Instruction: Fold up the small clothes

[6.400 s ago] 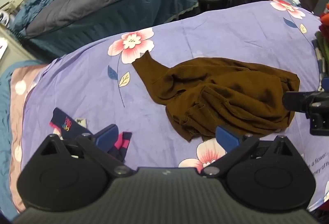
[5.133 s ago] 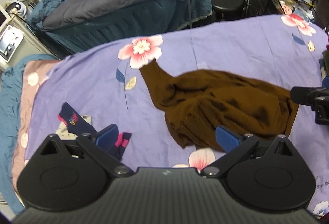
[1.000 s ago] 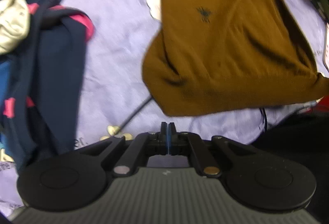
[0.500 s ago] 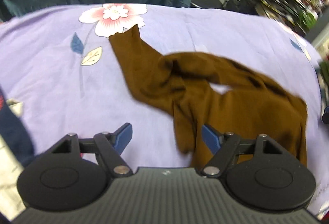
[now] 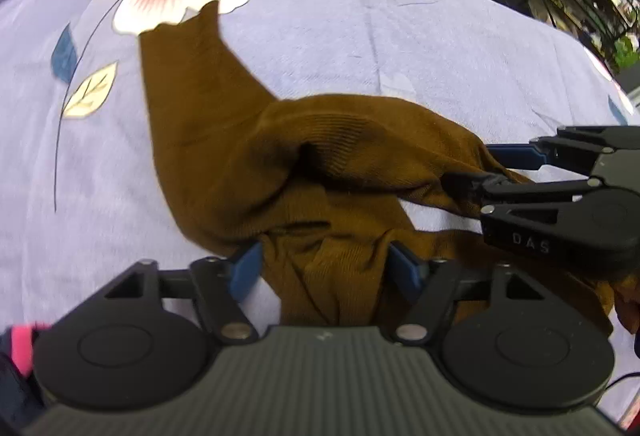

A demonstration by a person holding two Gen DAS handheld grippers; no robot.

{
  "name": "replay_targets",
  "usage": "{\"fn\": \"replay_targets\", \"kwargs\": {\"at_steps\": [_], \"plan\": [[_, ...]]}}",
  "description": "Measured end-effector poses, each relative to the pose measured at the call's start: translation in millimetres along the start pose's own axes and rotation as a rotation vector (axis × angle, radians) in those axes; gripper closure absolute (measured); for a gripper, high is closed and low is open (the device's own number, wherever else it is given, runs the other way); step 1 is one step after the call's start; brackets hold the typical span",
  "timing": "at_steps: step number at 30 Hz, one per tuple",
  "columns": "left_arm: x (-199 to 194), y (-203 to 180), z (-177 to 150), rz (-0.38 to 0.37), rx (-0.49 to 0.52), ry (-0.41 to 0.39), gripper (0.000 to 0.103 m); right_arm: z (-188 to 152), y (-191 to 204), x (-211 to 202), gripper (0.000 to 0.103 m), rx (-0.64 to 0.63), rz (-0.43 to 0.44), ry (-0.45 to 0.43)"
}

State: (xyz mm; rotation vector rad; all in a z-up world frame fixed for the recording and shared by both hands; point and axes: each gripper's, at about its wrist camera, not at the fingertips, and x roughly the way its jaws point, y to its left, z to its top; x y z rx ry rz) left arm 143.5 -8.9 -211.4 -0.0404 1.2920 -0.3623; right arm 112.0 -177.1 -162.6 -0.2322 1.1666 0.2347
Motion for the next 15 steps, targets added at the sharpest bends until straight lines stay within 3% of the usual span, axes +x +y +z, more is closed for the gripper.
{"fn": "replay_targets", "kwargs": {"at_steps": [1, 2, 3, 6, 10, 13, 15], "plan": [[0.9, -4.4, 2.2, -0.001, 0.022, -0.003, 0.061, -1.5, -1.4, -5.3, 0.094, -0.005, 0.005, -0.022], [1.8, -7.9, 4.9, -0.015, 0.033, -0.001, 0.070, -2.9, -7.3, -10.9, 0.095, 0.014, 0.015, -0.022], [2.7, -9.8, 7.5, -0.048, 0.026, 0.005, 0.088, -4.2, -16.7, -18.3, 0.096, 0.043, 0.012, -0.032], [-1.0, -12.4, 12.7, -0.036, 0.007, -0.020, 0.100, -11.5, -56.8, -53.8, 0.096, 0.143, -0.092, -0.119], [-32.5, 9.6, 27.6, -0.011, -0.083, -0.145, 0.103, -31.6, -131.0, -106.4, 0.096, 0.372, -0.295, -0.214], [-74.7, 32.5, 48.0, 0.103, -0.103, -0.297, 0.103, -48.5, -165.4, -137.8, 0.096, 0.454, -0.485, -0.254], [-90.0, 44.8, 60.0, 0.135, -0.108, -0.319, 0.103, -55.8, -175.0, -147.6, 0.095, 0.492, -0.553, -0.252]]}}
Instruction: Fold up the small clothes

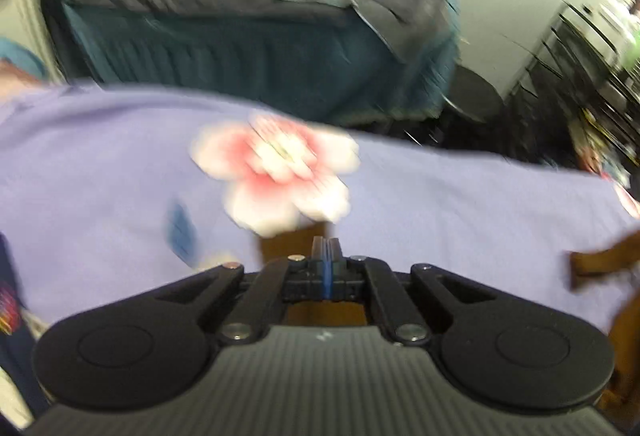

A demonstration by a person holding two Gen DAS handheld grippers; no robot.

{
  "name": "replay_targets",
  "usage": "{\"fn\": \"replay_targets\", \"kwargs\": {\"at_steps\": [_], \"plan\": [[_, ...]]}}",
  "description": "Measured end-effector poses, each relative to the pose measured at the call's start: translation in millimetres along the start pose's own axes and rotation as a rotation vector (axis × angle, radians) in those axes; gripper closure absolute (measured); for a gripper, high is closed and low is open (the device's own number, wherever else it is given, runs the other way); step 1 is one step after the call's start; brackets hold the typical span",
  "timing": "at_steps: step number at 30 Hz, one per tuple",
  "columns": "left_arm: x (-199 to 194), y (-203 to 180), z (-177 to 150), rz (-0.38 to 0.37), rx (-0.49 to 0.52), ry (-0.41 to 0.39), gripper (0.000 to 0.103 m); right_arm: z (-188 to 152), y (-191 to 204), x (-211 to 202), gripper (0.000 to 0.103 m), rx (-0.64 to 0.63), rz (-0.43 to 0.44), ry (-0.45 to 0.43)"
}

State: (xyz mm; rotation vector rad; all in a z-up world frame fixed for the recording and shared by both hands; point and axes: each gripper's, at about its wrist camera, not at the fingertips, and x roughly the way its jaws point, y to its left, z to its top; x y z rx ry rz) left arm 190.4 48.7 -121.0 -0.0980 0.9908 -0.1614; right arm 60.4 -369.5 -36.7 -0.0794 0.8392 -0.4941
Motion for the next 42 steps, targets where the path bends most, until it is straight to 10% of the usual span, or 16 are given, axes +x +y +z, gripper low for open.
{"fn": "replay_targets", "kwargs": {"at_steps": [3, 7, 10, 15, 17, 19, 23, 27, 34, 39, 42], "plan": [[8.6, 5.3, 0.7, -0.106, -0.069, 0.126, 0.094, -6.6, 2.9, 4.7, 0.091, 0.002, -0.028, 0.052], [31.6, -17.1, -31.6, -0.047, 0.005, 0.236, 0.013, -27.6, 28.7, 5.9, 0.059, 0.003, -0.007, 0.107], [48.6, -29.1, -63.2, -0.006, 0.030, 0.334, 0.013, -40.4, 42.9, -17.7, 0.034, -0.009, 0.067, 0.082], [54.8, -46.4, -97.9, 0.001, 0.024, 0.328, 0.018, -72.9, 56.9, -45.4, 0.034, 0.017, 0.232, 0.107], [55.2, -59.3, -101.1, -0.012, 0.088, 0.285, 0.046, -88.7, 64.2, -45.6, 0.034, 0.001, 0.267, 0.142], [53.3, -71.8, -98.4, -0.050, 0.137, 0.277, 0.095, -99.4, 69.1, -43.7, 0.035, 0.002, 0.287, 0.188], [44.5, -74.0, -83.0, -0.108, 0.153, 0.272, 0.096, -110.1, 74.1, -40.7, 0.036, 0.011, 0.324, 0.220], [0.4, -24.4, -32.0, -0.052, 0.030, 0.071, 0.096, -103.8, 72.6, -43.2, 0.037, 0.021, 0.336, 0.209], [-82.1, 102.6, 34.1, 0.340, -0.109, -0.226, 0.096, -94.4, 77.6, -33.0, 0.038, 0.026, 0.440, 0.208], [-65.3, 136.4, 26.5, 0.379, -0.106, -0.088, 0.091, -83.8, 94.2, -14.8, 0.038, -0.014, 0.471, 0.235], [-44.6, 104.5, 5.6, 0.339, -0.007, -0.009, 0.058, -82.3, 103.9, -1.4, 0.039, -0.042, 0.488, 0.267]]}}
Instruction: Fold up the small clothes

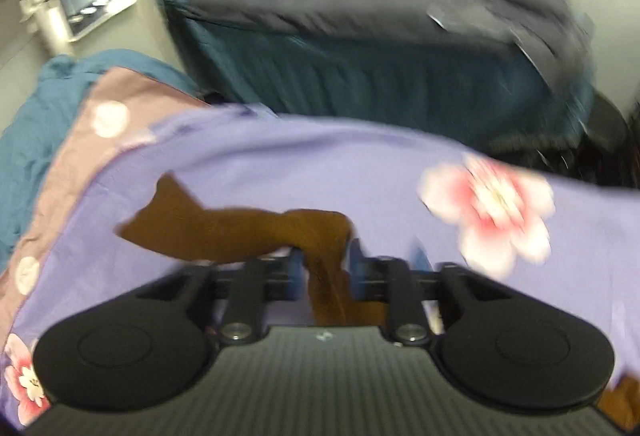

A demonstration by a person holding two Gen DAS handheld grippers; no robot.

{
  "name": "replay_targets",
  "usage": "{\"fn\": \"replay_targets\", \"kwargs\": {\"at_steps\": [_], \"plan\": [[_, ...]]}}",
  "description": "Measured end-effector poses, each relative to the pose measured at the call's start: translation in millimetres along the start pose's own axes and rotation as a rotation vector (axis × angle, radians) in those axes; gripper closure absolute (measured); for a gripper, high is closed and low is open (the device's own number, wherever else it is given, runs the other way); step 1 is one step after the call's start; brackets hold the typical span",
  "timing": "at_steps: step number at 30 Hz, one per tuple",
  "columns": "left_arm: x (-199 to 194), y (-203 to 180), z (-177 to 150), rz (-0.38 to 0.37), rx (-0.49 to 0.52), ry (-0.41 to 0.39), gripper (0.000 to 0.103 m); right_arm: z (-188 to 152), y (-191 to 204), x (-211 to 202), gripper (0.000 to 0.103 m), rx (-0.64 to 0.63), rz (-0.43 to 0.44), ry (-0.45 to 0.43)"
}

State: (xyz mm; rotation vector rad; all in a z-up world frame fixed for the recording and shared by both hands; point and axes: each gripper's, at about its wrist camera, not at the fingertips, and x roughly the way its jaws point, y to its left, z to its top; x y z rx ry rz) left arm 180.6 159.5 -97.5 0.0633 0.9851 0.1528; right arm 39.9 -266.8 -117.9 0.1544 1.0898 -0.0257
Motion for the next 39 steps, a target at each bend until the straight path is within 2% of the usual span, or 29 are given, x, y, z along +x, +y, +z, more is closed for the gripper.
{"fn": "replay_targets", "kwargs": {"at_steps": [1, 3, 6, 8, 10, 11, 12, 13, 14, 15, 16, 19, 22, 24, 25, 26, 27, 28, 30, 31, 32, 33, 34, 36, 37, 38, 39], "plan": [[3.7, -17.8, -9.8, -0.058, 0.045, 0.006, 0.045, 1.2, 1.4, 5.1, 0.039, -0.020, 0.002, 0.019], [3.2, -55.9, -26.6, -0.169, 0.147, 0.015, 0.041, 1.7, 3.7, 11.9, 0.039, -0.057, 0.027, 0.043], [-2.0, -119.2, -42.8, -0.335, 0.319, 0.035, 0.039, 1.7, 9.6, 15.0, 0.039, -0.093, 0.111, 0.054], [-0.9, -157.9, -52.5, -0.439, 0.464, 0.028, 0.032, 5.7, 17.5, 18.9, 0.038, -0.106, 0.154, 0.052], [6.9, -192.6, -65.6, -0.456, 0.594, 0.028, 0.009, 9.7, 26.0, 26.0, 0.038, -0.114, 0.204, 0.065], [15.0, -205.1, -72.9, -0.450, 0.644, 0.064, 0.008, 10.5, 32.0, 32.3, 0.038, -0.126, 0.227, 0.085], [23.5, -215.2, -82.5, -0.458, 0.689, 0.123, 0.016, 9.8, 39.4, 38.3, 0.038, -0.145, 0.235, 0.109], [28.5, -217.7, -92.2, -0.485, 0.722, 0.184, 0.035, 5.8, 46.4, 43.5, 0.038, -0.175, 0.236, 0.142], [29.1, -215.3, -102.5, -0.513, 0.736, 0.227, 0.047, -0.6, 53.0, 47.2, 0.042, -0.212, 0.232, 0.174], [28.4, -207.4, -112.8, -0.520, 0.733, 0.238, 0.061, -9.1, 57.2, 46.2, 0.072, -0.242, 0.220, 0.183], [24.2, -198.6, -123.8, -0.524, 0.727, 0.233, 0.074, -17.8, 59.6, 41.4, 0.090, -0.264, 0.214, 0.176], [5.8, -174.5, -152.8, -0.529, 0.753, 0.248, 0.092, -49.8, 62.8, 14.2, 0.096, -0.302, 0.232, 0.139], [-18.6, -148.5, -172.1, -0.539, 0.676, 0.232, 0.094, -84.2, 73.8, -22.4, 0.097, -0.379, 0.178, 0.048], [-28.9, -133.0, -186.8, -0.524, 0.626, 0.242, 0.094, -112.6, 96.2, -46.5, 0.095, -0.545, 0.056, -0.053], [-27.7, -127.4, -196.5, -0.515, 0.634, 0.268, 0.094, -127.1, 106.1, -51.9, 0.090, -0.642, 0.044, -0.065], [-25.7, -124.9, -208.6, -0.501, 0.660, 0.292, 0.094, -143.9, 116.4, -55.2, 0.088, -0.740, 0.085, -0.028], [-26.4, -120.5, -217.1, -0.496, 0.678, 0.280, 0.094, -155.7, 123.2, -56.3, 0.089, -0.788, 0.128, 0.023], [-30.3, -116.0, -220.8, -0.504, 0.683, 0.250, 0.094, -162.5, 124.7, -57.0, 0.090, -0.782, 0.160, 0.064], [-33.7, -112.0, -217.2, -0.504, 0.689, 0.273, 0.092, -165.2, 120.2, -57.4, 0.088, -0.701, 0.238, 0.171], [-33.7, -115.4, -210.8, -0.513, 0.690, 0.290, 0.084, -160.2, 115.0, -60.4, 0.088, -0.648, 0.272, 0.185], [-35.9, -114.9, -202.9, -0.524, 0.688, 0.296, 0.077, -152.5, 106.9, -67.6, 0.086, -0.589, 0.305, 0.150], [-42.8, -116.2, -191.7, -0.539, 0.679, 0.273, 0.068, -142.1, 98.2, -74.9, 0.078, -0.535, 0.318, 0.104], [-50.7, -113.3, -184.7, -0.560, 0.673, 0.227, 0.067, -129.9, 90.2, -79.6, 0.068, -0.491, 0.302, 0.067], [-56.4, -113.6, -166.6, -0.578, 0.682, 0.145, 0.063, -105.8, 73.3, -82.1, 0.064, -0.427, 0.266, 0.021], [-58.9, -115.0, -157.9, -0.584, 0.692, 0.124, 0.058, -93.6, 67.4, -77.3, 0.062, -0.413, 0.272, 0.023], [-56.9, -116.5, -150.2, -0.604, 0.697, 0.107, 0.058, -81.6, 60.1, -71.9, 0.061, -0.406, 0.296, 0.034], [-52.2, -120.5, -144.2, -0.634, 0.704, 0.101, 0.057, -74.1, 53.4, -68.8, 0.054, -0.412, 0.321, 0.045]]}}
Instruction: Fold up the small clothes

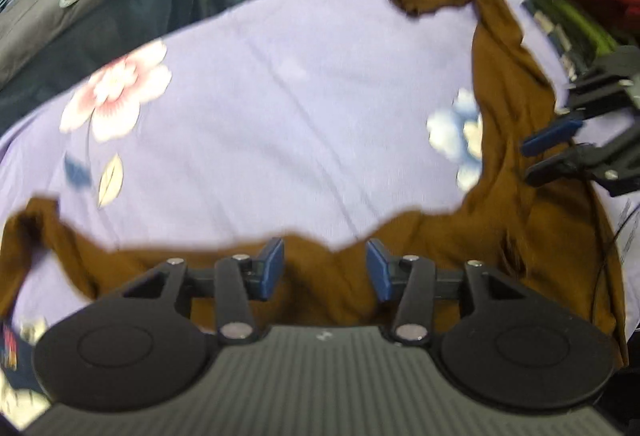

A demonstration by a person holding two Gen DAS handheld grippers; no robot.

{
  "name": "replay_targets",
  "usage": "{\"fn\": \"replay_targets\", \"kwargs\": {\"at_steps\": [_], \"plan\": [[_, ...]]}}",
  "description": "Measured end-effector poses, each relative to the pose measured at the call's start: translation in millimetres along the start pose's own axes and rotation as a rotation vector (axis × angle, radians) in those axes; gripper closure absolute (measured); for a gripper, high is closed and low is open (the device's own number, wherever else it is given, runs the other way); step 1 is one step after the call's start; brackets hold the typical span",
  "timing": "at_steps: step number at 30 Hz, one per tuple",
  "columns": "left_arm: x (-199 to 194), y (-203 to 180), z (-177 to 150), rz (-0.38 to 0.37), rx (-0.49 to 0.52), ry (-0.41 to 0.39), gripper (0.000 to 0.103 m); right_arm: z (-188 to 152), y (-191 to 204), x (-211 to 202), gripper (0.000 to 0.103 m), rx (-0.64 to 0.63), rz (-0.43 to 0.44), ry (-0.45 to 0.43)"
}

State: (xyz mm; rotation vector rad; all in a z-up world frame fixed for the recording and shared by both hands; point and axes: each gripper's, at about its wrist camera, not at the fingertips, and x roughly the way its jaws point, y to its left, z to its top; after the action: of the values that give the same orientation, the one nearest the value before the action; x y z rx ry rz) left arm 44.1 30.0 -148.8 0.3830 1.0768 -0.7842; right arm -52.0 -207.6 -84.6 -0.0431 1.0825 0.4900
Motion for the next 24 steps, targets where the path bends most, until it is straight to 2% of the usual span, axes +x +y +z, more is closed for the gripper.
{"fn": "replay_targets", "kwargs": {"at_steps": [1, 2, 6, 8, 9, 11, 12, 13, 14, 17, 19, 23, 24], "plan": [[6.9, 3.0, 6.5, -0.036, 0.021, -0.002, 0.055, 4.2, -5.5, 5.6, 0.041, -0.020, 0.029, 0.021], [12.4, 4.8, 12.4, -0.066, 0.045, -0.001, 0.055, 9.6, -7.0, 14.9, 0.038, -0.064, 0.061, 0.065], [50.4, -8.3, 33.1, -0.225, 0.177, 0.061, 0.050, 13.3, 2.0, 40.6, 0.037, -0.245, 0.154, 0.162], [72.7, -22.7, 37.9, -0.284, 0.261, 0.152, 0.047, 15.8, 5.3, 57.4, 0.037, -0.260, 0.240, 0.244], [83.0, -31.5, 37.9, -0.294, 0.305, 0.202, 0.050, 15.3, 3.8, 60.2, 0.038, -0.276, 0.262, 0.281], [87.9, -47.5, 29.8, -0.311, 0.417, 0.254, 0.067, 12.5, 10.8, 69.4, 0.070, -0.340, 0.244, 0.332], [83.7, -52.6, 26.8, -0.318, 0.455, 0.240, 0.083, 10.1, 15.7, 67.4, 0.090, -0.379, 0.236, 0.328], [79.7, -54.9, 25.9, -0.329, 0.460, 0.236, 0.095, 9.3, 17.5, 64.0, 0.090, -0.389, 0.225, 0.313], [74.7, -55.3, 25.1, -0.323, 0.459, 0.232, 0.096, 9.3, 16.6, 59.5, 0.091, -0.369, 0.216, 0.303], [54.0, -41.4, 27.2, -0.244, 0.413, 0.131, 0.098, 16.2, 5.8, 41.9, 0.092, -0.291, 0.179, 0.235], [39.5, -18.3, 40.0, -0.196, 0.299, 0.049, 0.098, 27.7, -8.3, 32.0, 0.092, -0.231, 0.137, 0.174], [22.9, 35.0, 78.2, -0.072, 0.095, -0.114, 0.098, 60.4, -47.1, 9.4, 0.092, -0.110, -0.005, 0.044], [23.1, 47.9, 89.4, -0.046, 0.042, -0.150, 0.098, 70.6, -58.0, 6.9, 0.100, -0.078, -0.056, 0.004]]}}
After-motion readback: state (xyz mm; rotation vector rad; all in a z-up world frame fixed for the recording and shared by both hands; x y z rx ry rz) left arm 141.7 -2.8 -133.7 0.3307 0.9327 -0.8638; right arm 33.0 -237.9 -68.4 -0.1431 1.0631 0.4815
